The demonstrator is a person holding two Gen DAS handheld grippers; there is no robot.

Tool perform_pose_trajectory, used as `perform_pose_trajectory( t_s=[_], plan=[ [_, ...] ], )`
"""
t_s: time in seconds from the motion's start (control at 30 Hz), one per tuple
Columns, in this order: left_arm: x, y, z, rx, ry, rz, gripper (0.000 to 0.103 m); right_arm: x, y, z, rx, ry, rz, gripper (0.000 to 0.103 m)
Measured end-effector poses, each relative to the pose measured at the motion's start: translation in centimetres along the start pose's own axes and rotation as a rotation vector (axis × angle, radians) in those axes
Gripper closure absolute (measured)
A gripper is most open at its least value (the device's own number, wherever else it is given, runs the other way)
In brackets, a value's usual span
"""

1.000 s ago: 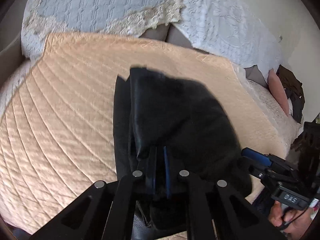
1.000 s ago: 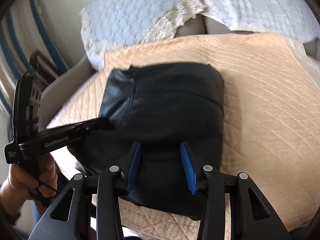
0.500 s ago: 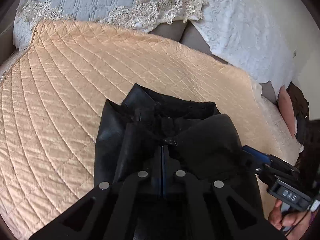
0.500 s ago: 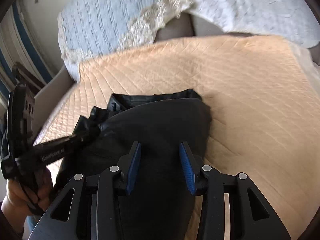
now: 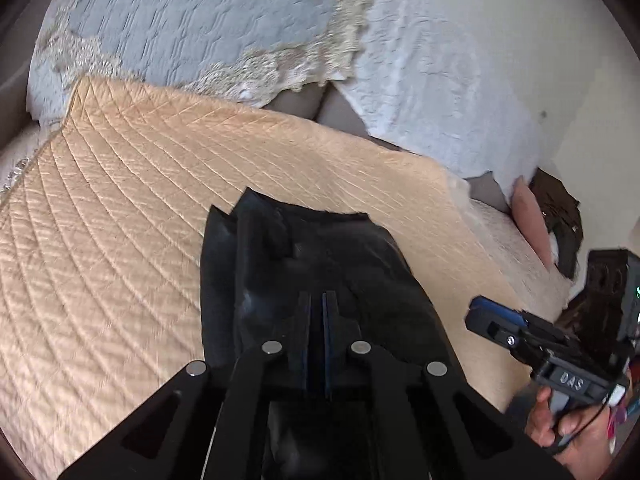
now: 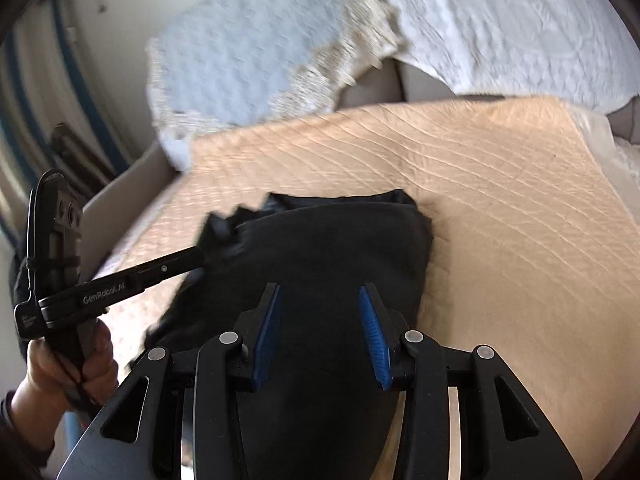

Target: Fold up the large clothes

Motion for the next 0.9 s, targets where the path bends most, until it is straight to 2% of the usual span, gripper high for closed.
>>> perform_pose_trajectory(
  t_s=[0.13,0.23,0.3,0.37,0.5,0.6,0.77,0.9],
  plan=[
    [4.1,-0.9,-2.3,-0.007,0.035,0.035,0.099,3.2,1.5,-1.2,-0.02,0.025,-0.011,0.061],
    [6.9,0.0,-1.9,-0.067,0.058,0.047,0.098,5.8,2.5,0.6,0.004,0.113,-0.057,0.061],
    [7.5,0.1,-1.8,-0.078,0.042,0.058,0.098,6.8,2.8,1.4,0.03,0.105,-0.068,0.061],
    [7.3,-0.1,-1.6,-0.097,0.038,0.062,0.098,6.8,2.7,1.5,0.033,0.101,-0.046,0.06],
    [6.8,0.4,-1.9,-0.075,0.059,0.024,0.098,6.3,2.3,0.6,0.016,0.097,-0.04,0.06],
    [5.9,-0.1,-2.4,-0.074,0.068,0.028,0.098,5.7,1.7,-0.4,0.035,0.072,-0.026,0.06],
    [3.0,-1.1,-2.6,-0.061,0.042,0.038,0.098,3.9,0.4,-0.4,0.045,0.049,0.02,0.06],
    [0.2,-2.1,-0.9,-0.045,0.023,0.08,0.098,2.0,-0.2,0.4,0.045,0.038,0.032,0.06]
  ],
)
Point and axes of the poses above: each gripper's, at about its wrist camera, not at the fingertips, and z roughly the way its jaws point, y to its left, x to its underside, the point moved 1 cm from there along z, roughly the way its jaws point, and after that the axes turned 2 degrees about x, right-handed, at the moved point
